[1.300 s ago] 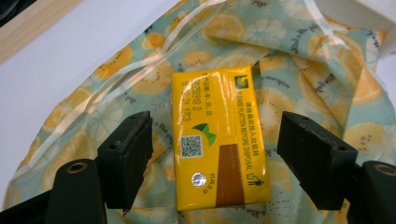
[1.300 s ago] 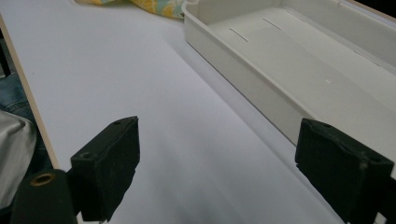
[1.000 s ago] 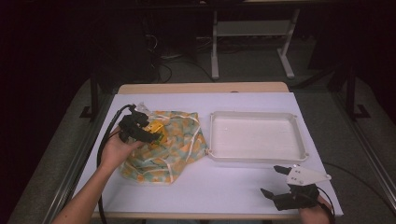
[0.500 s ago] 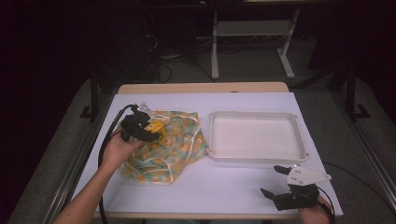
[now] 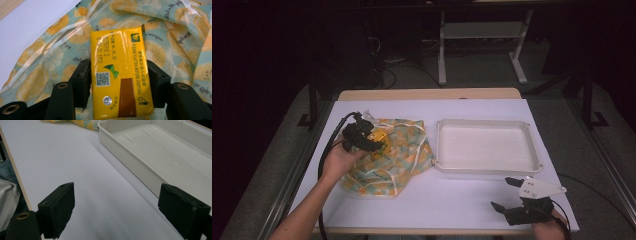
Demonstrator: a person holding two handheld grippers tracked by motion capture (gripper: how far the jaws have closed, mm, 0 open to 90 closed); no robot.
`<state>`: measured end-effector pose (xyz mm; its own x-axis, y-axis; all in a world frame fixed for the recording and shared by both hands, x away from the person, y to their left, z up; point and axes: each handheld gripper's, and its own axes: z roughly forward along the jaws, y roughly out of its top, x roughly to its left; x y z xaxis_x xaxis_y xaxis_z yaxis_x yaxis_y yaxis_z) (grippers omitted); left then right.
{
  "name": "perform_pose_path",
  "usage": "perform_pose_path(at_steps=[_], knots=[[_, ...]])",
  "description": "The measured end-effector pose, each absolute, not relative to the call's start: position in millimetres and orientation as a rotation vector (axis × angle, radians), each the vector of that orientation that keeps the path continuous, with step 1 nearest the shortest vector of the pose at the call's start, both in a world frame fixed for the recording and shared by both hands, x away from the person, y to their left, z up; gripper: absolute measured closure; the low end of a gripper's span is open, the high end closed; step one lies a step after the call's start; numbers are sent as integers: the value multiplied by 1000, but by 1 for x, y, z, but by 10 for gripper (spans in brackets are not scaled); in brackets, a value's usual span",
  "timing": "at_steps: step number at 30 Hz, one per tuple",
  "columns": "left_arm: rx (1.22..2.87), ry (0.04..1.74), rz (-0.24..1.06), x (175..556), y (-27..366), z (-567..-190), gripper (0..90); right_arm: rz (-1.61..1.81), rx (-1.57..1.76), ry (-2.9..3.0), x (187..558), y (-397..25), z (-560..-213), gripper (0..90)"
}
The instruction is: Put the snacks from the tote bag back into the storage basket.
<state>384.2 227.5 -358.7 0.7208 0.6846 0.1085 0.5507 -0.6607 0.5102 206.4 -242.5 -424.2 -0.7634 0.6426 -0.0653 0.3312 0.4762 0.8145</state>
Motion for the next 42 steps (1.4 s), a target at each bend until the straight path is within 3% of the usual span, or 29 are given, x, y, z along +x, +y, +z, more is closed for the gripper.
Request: perform_pose_path(at_steps=[31,42], knots=[[2524,888,437,384,225,-353,505,1190,825,2360,205,-243,-424,134],[2499,863,474,384,226,-333,506,1189,826,2355,205,-244,-423,134]])
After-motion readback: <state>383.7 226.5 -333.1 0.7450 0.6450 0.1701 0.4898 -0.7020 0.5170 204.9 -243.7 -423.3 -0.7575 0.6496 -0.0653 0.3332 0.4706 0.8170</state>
